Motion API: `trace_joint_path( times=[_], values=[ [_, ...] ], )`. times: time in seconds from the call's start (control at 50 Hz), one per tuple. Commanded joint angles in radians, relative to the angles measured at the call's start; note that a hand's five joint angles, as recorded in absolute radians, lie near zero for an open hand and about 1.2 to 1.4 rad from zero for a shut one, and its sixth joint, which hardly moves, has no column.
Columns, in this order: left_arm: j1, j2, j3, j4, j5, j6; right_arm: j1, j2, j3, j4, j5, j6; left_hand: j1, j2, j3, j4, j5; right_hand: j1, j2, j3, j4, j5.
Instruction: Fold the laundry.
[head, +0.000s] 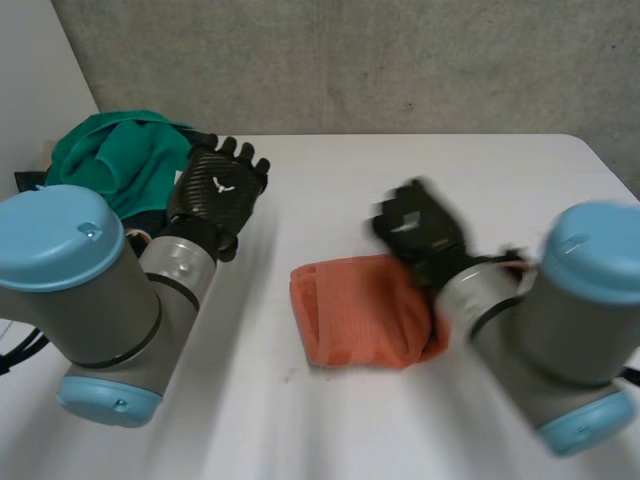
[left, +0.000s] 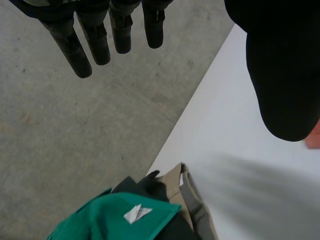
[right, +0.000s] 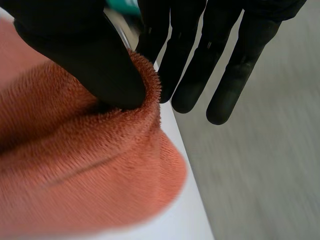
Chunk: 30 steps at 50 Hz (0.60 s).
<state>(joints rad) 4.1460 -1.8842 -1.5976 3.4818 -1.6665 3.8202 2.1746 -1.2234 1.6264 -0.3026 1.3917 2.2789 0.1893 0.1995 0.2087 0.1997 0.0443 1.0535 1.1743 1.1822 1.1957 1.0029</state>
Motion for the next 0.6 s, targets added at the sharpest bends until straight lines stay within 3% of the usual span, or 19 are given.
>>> trace_joint_path(
  times=[0.02,0.08,0.1,0.14,0.24,0.32,0.42,0.6],
  values=[
    [0.017,0.017,-0.036,0.002,-0.001,-0.036,0.191,0.168,-0.019,-0.064,-0.115,-0.122,-0.015,-0.025,-0.034,-0.025,-0.044,-0.021,-0.142,-0.150,-0.163,-0.145],
    [0.016,0.017,-0.035,0.002,-0.002,-0.074,0.177,0.174,-0.014,-0.062,-0.108,-0.104,-0.015,-0.025,-0.034,-0.025,-0.044,-0.795,-0.916,-0.924,-0.937,-0.919],
    [0.014,0.017,-0.033,0.002,-0.005,-0.108,0.180,0.167,-0.011,-0.062,-0.109,-0.079,-0.015,-0.025,-0.034,-0.025,-0.044,-0.845,-0.965,-0.973,-0.987,-0.969],
    [0.013,0.019,-0.025,0.002,-0.005,-0.138,0.168,0.141,-0.005,-0.062,-0.108,-0.014,-0.015,-0.025,-0.034,-0.025,-0.044,-0.879,-1.000,-1.008,-1.021,-1.003],
    [-0.018,0.005,0.048,0.000,-0.013,-0.234,-0.075,-0.095,0.012,-0.008,-0.096,0.406,-0.015,-0.025,-0.034,-0.025,-0.044,-0.879,-1.000,-1.008,-1.021,-1.003],
    [-0.099,-0.058,0.132,-0.004,-0.021,-0.284,-0.176,-0.119,-0.011,0.117,-0.108,0.614,-0.011,-0.021,-0.030,-0.022,-0.041,-0.879,-1.000,-1.008,-1.021,-1.003],
    [-0.190,-0.162,0.240,-0.064,-0.053,-0.347,-0.205,-0.074,-0.072,0.261,-0.119,0.695,-0.005,-0.015,-0.025,-0.016,-0.035,-0.879,-1.000,-1.008,-1.021,-1.003],
    [-0.228,-0.360,0.350,-0.230,-0.087,-0.465,-0.202,0.181,-0.233,0.416,-0.112,0.692,-0.005,-0.015,-0.025,-0.016,-0.035,-0.879,-1.000,-1.008,-1.021,-1.003]
  ],
)
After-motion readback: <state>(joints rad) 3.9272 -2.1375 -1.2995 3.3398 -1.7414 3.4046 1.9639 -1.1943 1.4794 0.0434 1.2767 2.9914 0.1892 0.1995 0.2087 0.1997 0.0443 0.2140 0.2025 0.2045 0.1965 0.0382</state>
